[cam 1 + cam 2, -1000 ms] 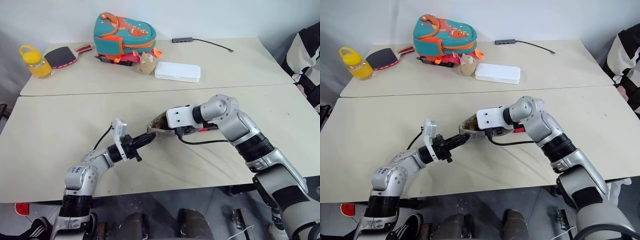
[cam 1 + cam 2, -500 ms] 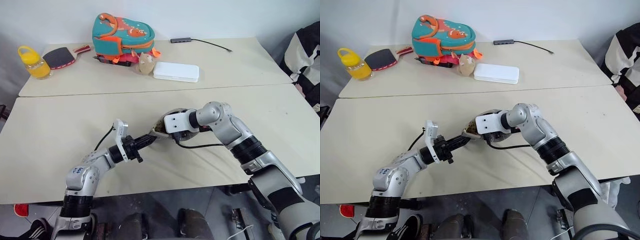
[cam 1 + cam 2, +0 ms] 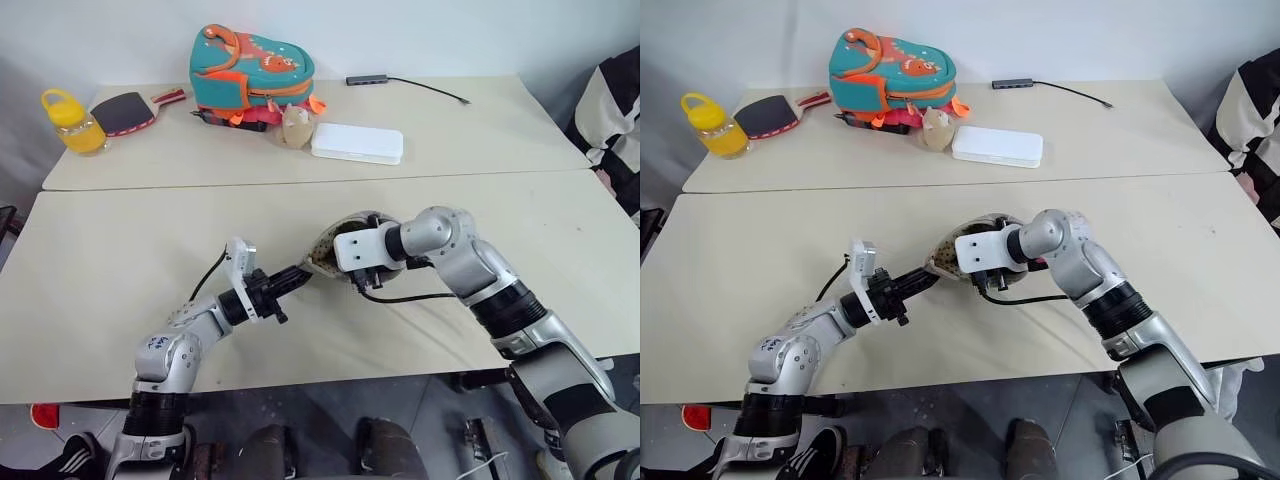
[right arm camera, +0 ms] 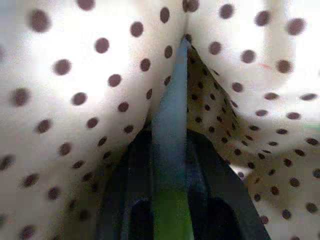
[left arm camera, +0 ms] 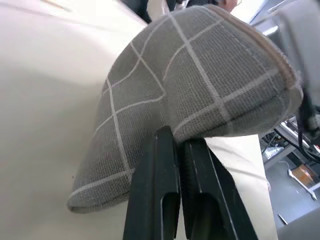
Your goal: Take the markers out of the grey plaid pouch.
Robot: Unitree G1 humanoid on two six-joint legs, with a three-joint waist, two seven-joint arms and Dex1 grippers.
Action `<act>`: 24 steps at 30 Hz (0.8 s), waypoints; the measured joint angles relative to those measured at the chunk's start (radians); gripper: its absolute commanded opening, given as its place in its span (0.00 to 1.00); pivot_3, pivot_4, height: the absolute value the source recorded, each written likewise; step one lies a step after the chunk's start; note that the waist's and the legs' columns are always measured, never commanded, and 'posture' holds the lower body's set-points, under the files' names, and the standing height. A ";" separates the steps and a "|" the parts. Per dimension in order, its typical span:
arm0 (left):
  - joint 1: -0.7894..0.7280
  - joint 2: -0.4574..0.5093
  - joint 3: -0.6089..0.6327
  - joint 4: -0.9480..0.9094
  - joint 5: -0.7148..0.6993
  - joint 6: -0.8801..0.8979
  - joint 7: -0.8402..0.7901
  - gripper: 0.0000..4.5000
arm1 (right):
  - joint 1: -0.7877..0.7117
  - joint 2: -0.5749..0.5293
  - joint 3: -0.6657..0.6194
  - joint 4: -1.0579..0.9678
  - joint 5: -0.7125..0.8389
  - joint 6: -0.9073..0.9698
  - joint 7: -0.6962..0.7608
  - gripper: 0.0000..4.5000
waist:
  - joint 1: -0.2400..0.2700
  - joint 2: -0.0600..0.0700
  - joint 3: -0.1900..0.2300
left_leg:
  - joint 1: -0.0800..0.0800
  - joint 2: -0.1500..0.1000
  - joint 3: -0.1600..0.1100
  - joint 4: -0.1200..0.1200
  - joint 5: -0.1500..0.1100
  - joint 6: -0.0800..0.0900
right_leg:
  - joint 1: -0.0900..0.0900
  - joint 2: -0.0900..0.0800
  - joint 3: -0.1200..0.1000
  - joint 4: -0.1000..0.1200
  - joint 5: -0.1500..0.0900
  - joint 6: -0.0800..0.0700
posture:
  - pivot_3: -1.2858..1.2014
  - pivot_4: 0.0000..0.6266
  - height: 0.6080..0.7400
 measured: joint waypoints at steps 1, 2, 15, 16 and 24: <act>-0.002 0.000 0.000 -0.002 0.001 -0.012 -0.001 0.00 | 0.003 -0.004 -0.013 -0.015 0.016 0.020 0.007 0.10 | 0.000 0.000 0.000 | 0.000 0.000 0.000 0.000 0.000 0.000 | 0.000 0.000 0.000 0.000 0.000 0.000 | 0.52 0.24 1.00; -0.005 0.000 0.000 -0.005 0.001 -0.022 -0.003 0.00 | 0.003 -0.008 -0.021 -0.027 0.028 0.035 0.011 0.10 | 0.000 0.000 0.000 | 0.000 0.000 0.000 0.000 0.000 0.000 | 0.000 0.000 0.000 0.000 0.000 0.000 | 0.52 0.24 1.00; -0.044 0.026 -0.007 0.106 0.144 -0.229 0.016 0.00 | 0.001 -0.074 -0.079 -0.092 0.091 0.088 0.003 0.10 | -0.001 0.000 0.000 | 0.000 0.000 0.001 -0.001 0.000 0.000 | -0.001 0.000 0.000 -0.001 0.000 0.000 | 0.52 0.24 1.00; -0.044 0.031 -0.001 0.118 0.151 -0.237 0.017 0.00 | 0.001 -0.078 -0.089 -0.092 0.097 0.089 0.001 0.10 | -0.002 0.000 0.000 | 0.000 0.000 0.001 -0.001 0.000 0.000 | -0.001 0.000 0.000 -0.001 0.000 0.000 | 0.52 0.24 1.00; -0.049 0.037 0.018 0.165 0.203 -0.327 0.034 0.00 | 0.009 -0.044 -0.161 -0.126 0.247 0.153 0.005 0.10 | 0.000 0.000 0.000 | 0.000 0.000 0.000 -0.001 0.000 0.000 | -0.001 0.000 -0.001 0.000 0.000 0.000 | 0.52 0.24 1.00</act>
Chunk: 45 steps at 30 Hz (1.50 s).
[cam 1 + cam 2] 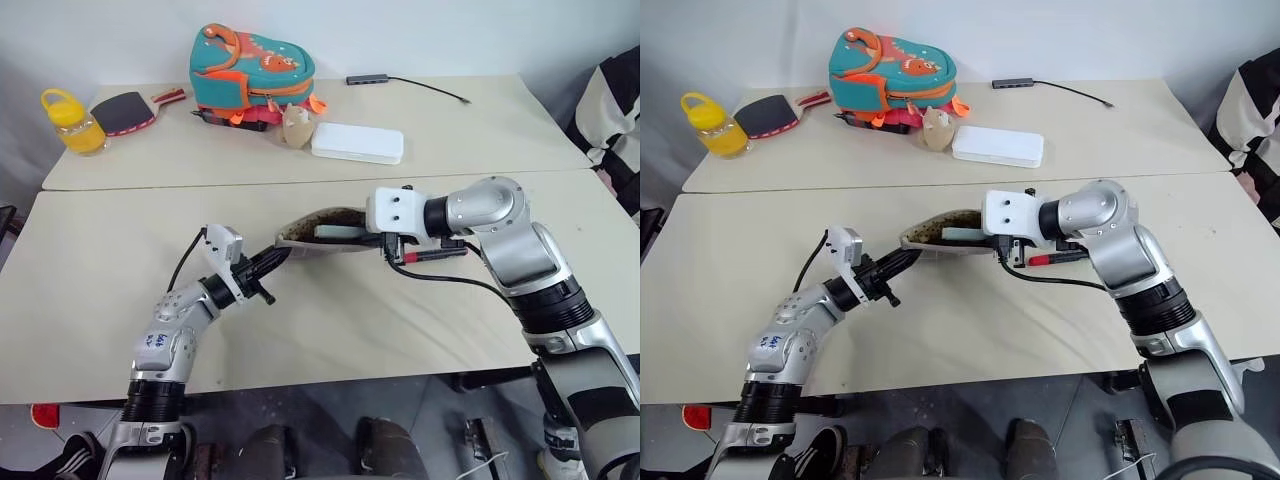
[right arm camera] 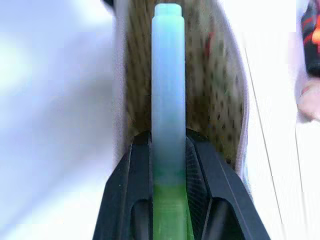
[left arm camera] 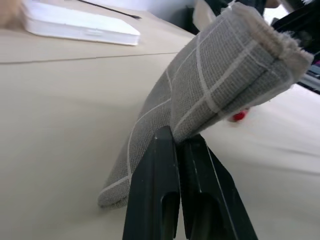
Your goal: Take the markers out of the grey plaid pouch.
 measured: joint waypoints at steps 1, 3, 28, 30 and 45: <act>-0.005 0.007 0.006 0.008 0.014 -0.023 0.000 0.00 | 0.000 0.012 -0.014 -0.018 0.028 0.010 -0.001 0.10 | 0.000 0.000 0.000 | 0.000 0.000 0.000 0.000 0.000 0.000 | 0.000 0.000 0.000 0.000 0.000 0.000 | 0.52 0.24 1.00; -0.024 0.028 0.022 0.023 0.033 -0.071 0.005 0.00 | -0.002 0.020 -0.036 -0.033 0.066 0.014 -0.012 0.10 | 0.000 0.000 0.000 | 0.000 0.000 0.000 0.000 0.000 0.000 | 0.000 0.000 0.000 0.000 0.000 0.000 | 0.52 0.24 1.00; -0.005 0.163 0.030 0.263 0.364 -0.614 0.116 0.45 | 0.039 -0.096 -0.010 0.794 -0.261 -0.874 -0.445 0.65 | -0.016 0.000 0.001 | 0.001 0.000 0.001 -0.002 0.000 0.000 | 0.000 0.000 0.000 0.000 0.000 0.000 | 0.52 0.24 1.00; -0.001 0.162 0.030 0.255 0.355 -0.611 0.111 0.59 | 0.037 -0.096 -0.015 0.797 -0.253 -0.888 -0.445 0.80 | -0.016 0.000 0.001 | 0.001 0.000 0.001 -0.002 0.000 0.000 | 0.000 0.000 0.000 0.000 0.000 0.000 | 0.52 0.24 1.00; 0.124 0.166 0.124 -0.046 0.068 -0.312 0.009 0.80 | 0.279 -0.043 -0.291 0.200 0.455 -0.266 -0.175 0.89 | 0.004 0.000 0.001 | 0.000 0.000 -0.001 0.000 0.000 0.001 | 0.002 -0.001 0.000 0.000 0.000 0.000 | 0.52 0.24 1.00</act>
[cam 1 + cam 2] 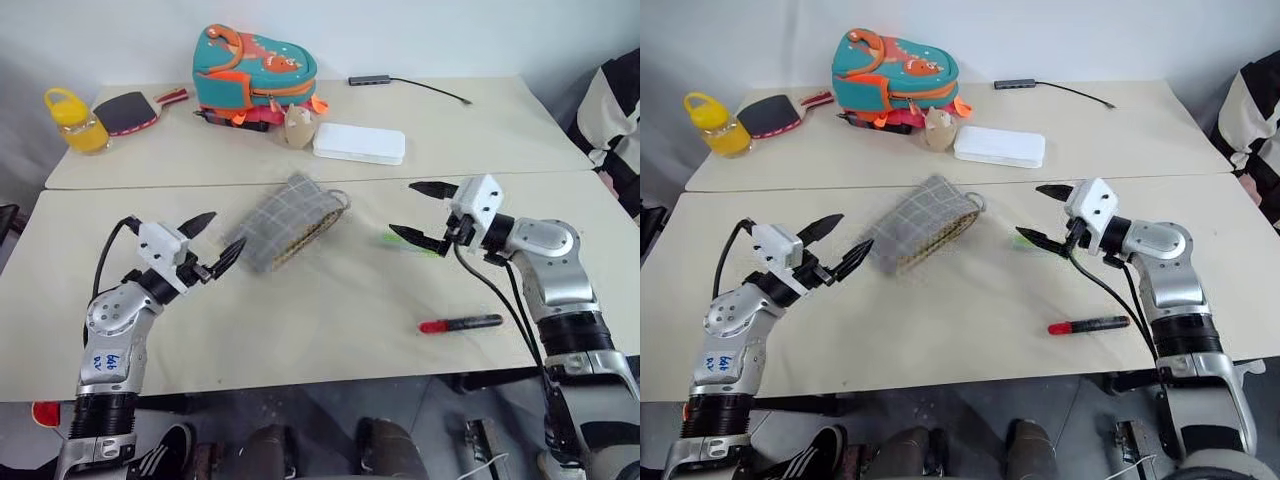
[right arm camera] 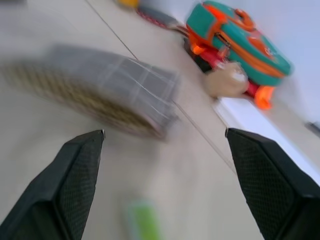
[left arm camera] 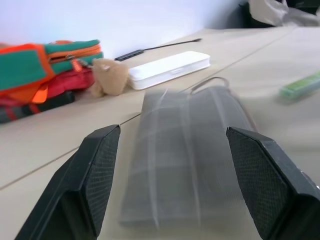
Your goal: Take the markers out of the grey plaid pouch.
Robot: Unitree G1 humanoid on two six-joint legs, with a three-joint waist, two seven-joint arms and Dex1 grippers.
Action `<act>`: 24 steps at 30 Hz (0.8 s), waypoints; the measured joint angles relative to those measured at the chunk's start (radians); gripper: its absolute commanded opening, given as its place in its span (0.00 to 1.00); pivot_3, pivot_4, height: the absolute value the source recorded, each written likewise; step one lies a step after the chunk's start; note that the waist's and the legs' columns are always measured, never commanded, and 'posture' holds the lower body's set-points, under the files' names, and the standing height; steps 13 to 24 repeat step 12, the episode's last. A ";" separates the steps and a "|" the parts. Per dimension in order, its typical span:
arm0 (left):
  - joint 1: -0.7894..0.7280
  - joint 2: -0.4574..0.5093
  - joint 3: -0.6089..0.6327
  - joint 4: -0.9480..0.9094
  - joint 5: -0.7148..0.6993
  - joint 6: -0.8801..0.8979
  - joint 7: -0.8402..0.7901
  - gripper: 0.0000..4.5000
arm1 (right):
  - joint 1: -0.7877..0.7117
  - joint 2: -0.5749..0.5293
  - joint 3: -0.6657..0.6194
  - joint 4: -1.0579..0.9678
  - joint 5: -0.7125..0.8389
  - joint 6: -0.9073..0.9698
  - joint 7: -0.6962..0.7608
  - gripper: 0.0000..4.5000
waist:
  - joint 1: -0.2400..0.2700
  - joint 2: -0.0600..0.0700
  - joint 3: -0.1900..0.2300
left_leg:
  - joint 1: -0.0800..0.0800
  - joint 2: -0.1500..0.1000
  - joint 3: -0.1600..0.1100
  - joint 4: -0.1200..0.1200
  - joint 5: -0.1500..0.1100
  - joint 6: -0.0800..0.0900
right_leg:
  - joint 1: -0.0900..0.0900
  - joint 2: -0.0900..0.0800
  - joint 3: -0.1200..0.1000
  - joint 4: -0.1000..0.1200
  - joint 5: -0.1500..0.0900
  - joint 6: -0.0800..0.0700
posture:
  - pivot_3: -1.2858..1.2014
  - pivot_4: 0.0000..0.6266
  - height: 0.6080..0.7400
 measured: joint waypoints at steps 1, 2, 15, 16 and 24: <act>0.011 0.003 0.004 -0.009 -0.018 0.020 -0.008 0.80 | 0.021 -0.001 -0.010 -0.042 0.038 0.056 0.000 0.89 | -0.001 0.000 0.000 | 0.000 0.000 0.000 0.000 0.000 0.000 | 0.000 0.000 0.000 0.000 0.000 0.000 | 0.52 0.24 1.00; 0.024 0.010 0.010 -0.029 -0.036 0.046 -0.016 0.80 | 0.050 -0.001 -0.024 -0.091 0.074 0.112 -0.004 0.89 | -0.001 0.000 0.000 | 0.000 0.000 0.000 0.000 0.000 0.000 | 0.000 0.000 0.000 0.000 0.000 0.000 | 0.52 0.24 1.00; 0.209 0.069 0.107 -0.177 -0.076 0.180 -0.013 0.80 | 0.299 0.024 -0.045 -0.300 0.144 0.294 -0.083 0.89 | -0.002 0.000 0.000 | 0.000 0.000 0.001 -0.001 -0.001 0.000 | -0.001 0.000 0.001 0.000 0.000 0.000 | 0.52 0.24 1.00; 0.209 0.069 0.107 -0.177 -0.076 0.180 -0.013 0.80 | 0.299 0.024 -0.045 -0.300 0.144 0.294 -0.083 0.89 | -0.002 0.000 0.000 | 0.000 0.000 0.001 -0.001 -0.001 0.000 | -0.001 0.000 0.001 0.000 0.000 0.000 | 0.52 0.24 1.00; 0.209 0.069 0.107 -0.177 -0.076 0.180 -0.013 0.80 | 0.299 0.024 -0.045 -0.300 0.144 0.294 -0.083 0.89 | -0.002 0.000 0.000 | 0.000 0.000 0.001 -0.001 -0.001 0.000 | -0.001 0.000 0.001 0.000 0.000 0.000 | 0.52 0.24 1.00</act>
